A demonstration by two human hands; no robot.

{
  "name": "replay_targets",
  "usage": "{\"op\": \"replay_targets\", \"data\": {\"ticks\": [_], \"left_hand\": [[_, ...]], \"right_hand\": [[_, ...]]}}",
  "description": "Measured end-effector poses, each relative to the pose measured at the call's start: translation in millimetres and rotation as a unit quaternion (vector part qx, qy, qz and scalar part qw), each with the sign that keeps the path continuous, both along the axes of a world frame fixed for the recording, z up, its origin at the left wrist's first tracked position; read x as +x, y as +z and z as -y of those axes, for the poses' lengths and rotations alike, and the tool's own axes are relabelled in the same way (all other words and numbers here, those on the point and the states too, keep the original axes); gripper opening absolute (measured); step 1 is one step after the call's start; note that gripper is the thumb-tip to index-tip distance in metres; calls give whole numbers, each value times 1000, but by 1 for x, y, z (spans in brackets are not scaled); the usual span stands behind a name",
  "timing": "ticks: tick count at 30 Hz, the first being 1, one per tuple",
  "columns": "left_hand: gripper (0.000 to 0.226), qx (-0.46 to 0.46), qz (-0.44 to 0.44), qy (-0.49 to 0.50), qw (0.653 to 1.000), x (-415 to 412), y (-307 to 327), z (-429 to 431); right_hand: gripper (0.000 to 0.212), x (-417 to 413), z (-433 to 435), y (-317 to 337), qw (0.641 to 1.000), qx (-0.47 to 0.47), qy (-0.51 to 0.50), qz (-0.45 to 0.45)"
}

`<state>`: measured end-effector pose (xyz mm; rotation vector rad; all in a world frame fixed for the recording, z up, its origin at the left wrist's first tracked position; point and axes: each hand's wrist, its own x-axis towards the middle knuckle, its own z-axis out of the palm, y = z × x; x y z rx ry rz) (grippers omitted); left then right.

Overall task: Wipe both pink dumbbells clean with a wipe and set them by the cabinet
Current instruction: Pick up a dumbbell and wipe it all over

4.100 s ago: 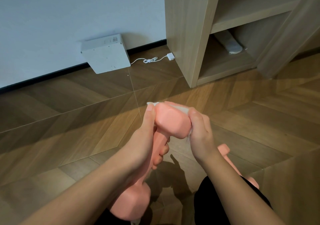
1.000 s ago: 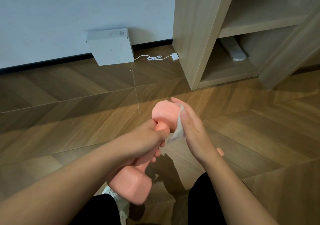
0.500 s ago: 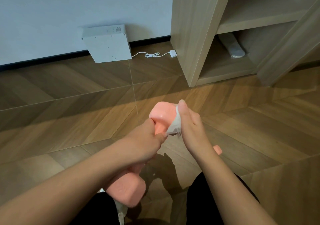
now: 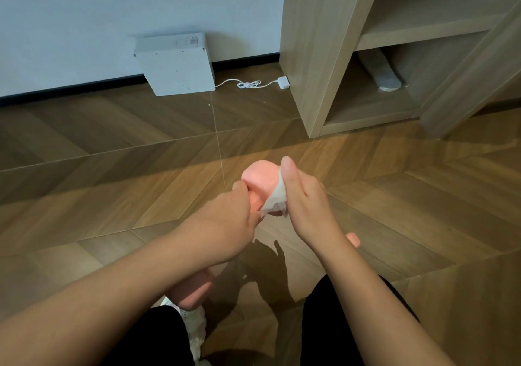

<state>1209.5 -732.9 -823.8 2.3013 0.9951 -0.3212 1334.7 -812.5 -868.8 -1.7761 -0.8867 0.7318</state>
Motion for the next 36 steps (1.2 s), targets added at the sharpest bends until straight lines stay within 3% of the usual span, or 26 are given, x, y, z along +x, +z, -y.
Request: {"op": "replay_targets", "data": {"ticks": [3,6,11,15,19,23,25,27,28,30,33,35,36], "left_hand": [[19,-33,2,-4,999,2,-2,-6],[17,-83,1,-12,996,4,-2,-11],[13,-140,33,-74,987,3,3,-19],[14,-33,26,-140,989,4,5,-28],[9,118,55,-117,985,4,5,-29],[9,212,253,-3,944,0,16,-19],[26,127,245,98,956,-7,24,-15],[41,-64,105,163,979,-13,33,-17],[49,-170,77,192,964,-14,38,-19],[52,-305,219,266,888,-7,44,-23],[13,-344,522,383,680,15,56,-23],[29,-365,598,417,579,22,63,-27],[37,-374,612,427,550,20,64,-32]], "right_hand": [[50,2,4,-3,999,5,36,-22],[47,11,11,-3,986,38,102,-126],[63,21,17,-6,974,15,143,-174],[55,8,12,-10,983,35,63,-166],[48,-7,-4,-9,974,36,-59,-217],[53,-6,-7,-2,941,64,-124,-307],[41,-4,-8,6,920,99,-145,-351],[42,-4,-9,16,893,115,-164,-404],[50,-5,-10,23,877,121,-170,-434],[61,-11,-13,34,849,143,-160,-483],[66,-25,-22,51,820,174,-129,-530],[73,-34,-29,58,826,172,-109,-526],[73,-38,-32,59,840,165,-93,-509]]}}
